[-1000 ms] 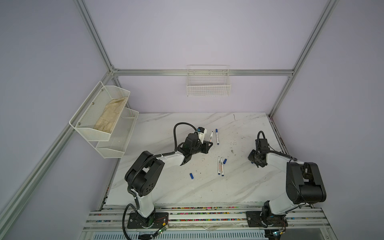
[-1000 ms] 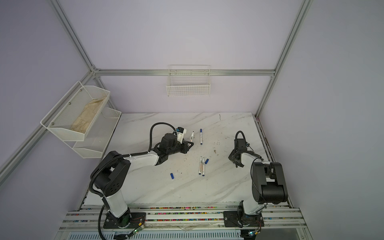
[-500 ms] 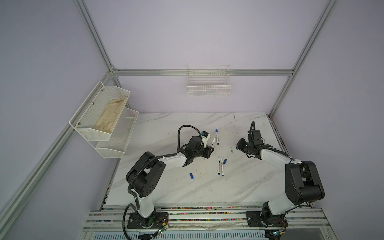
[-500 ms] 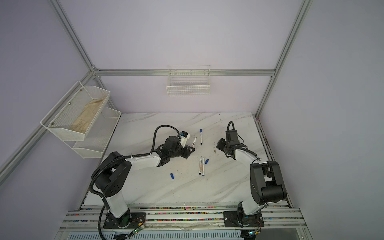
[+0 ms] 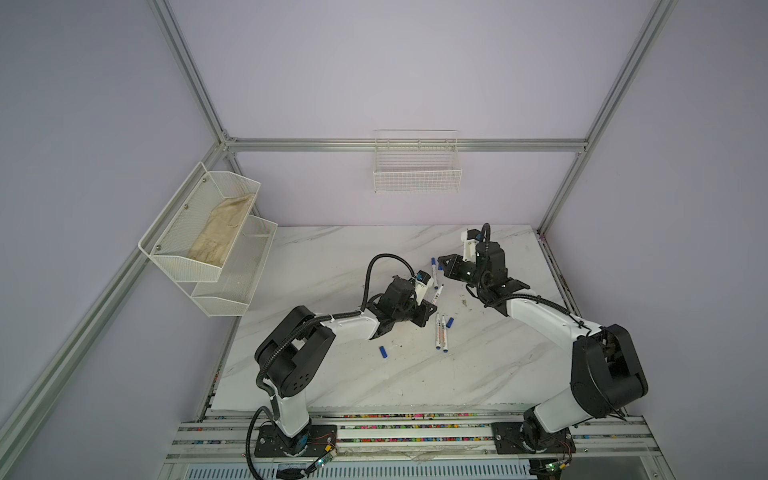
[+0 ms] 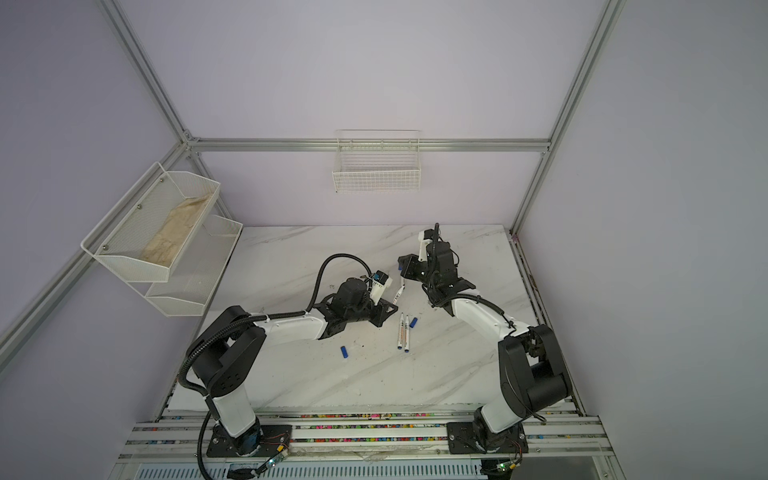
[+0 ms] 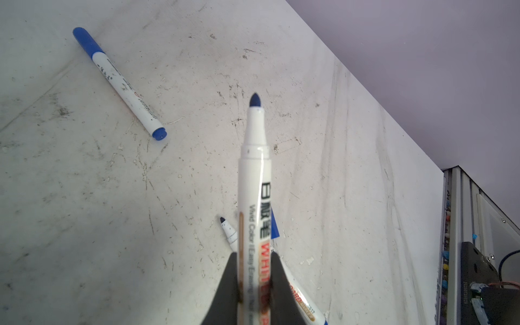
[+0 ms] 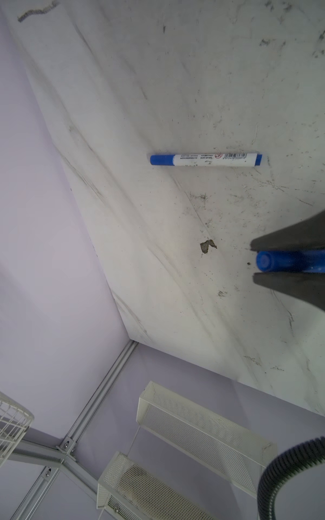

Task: Insert the pens into the pen caps
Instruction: 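Carry the blue cap with the right gripper above the left-held marker tip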

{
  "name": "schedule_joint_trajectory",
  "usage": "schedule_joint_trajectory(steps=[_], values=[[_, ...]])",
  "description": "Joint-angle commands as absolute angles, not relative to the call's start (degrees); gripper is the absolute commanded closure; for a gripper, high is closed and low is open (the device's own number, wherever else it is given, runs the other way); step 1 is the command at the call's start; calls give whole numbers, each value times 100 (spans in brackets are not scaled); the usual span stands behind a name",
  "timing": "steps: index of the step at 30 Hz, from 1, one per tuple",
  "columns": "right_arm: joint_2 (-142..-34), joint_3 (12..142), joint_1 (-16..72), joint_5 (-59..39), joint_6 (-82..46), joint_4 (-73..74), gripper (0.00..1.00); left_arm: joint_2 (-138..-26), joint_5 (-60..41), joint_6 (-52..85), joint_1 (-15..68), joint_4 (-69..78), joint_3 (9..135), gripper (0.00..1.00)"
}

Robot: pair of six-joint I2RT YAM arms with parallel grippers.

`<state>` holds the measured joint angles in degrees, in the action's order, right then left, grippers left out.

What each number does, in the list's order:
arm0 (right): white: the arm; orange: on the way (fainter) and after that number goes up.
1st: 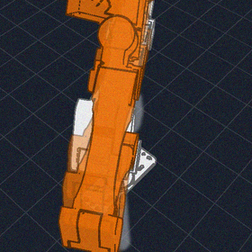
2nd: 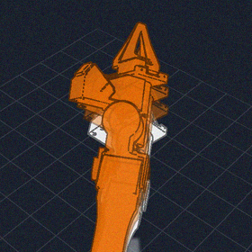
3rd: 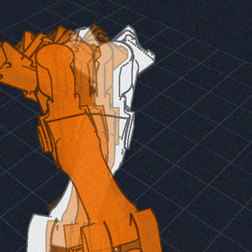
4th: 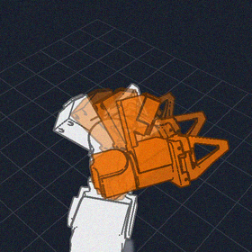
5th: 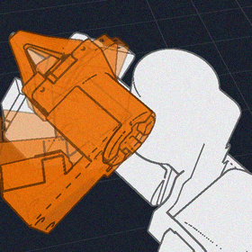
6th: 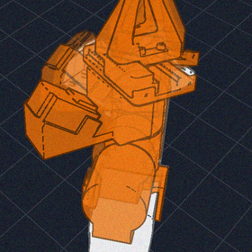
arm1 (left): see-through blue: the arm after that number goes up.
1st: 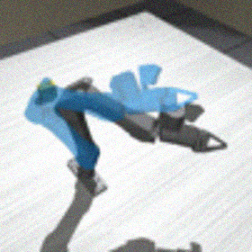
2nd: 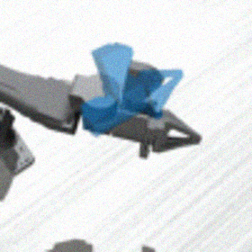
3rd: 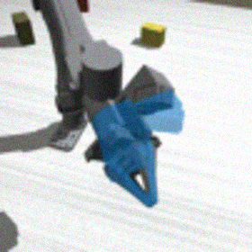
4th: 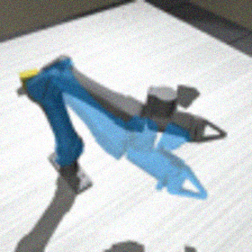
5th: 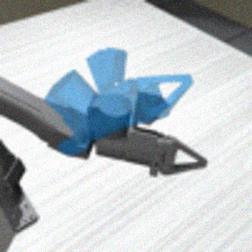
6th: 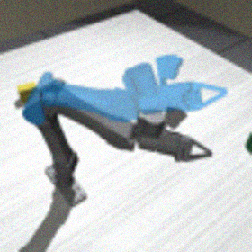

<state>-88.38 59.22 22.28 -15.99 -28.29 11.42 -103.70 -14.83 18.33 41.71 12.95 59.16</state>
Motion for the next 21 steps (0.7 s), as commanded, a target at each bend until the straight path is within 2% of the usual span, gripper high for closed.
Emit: schedule_joint_trajectory(steps=[1,6,21], values=[[-8702,5789,2253,-1407,-2651,1248,100,-10029,-1398,1764,4176,1872,6088,100],[-8718,5741,2255,-1506,-2550,1248,100,-9910,-1321,1868,4183,2291,5897,100],[-8527,5708,2258,-1571,-2544,1417,100,-10022,-1285,1894,4174,2164,5923,100]])
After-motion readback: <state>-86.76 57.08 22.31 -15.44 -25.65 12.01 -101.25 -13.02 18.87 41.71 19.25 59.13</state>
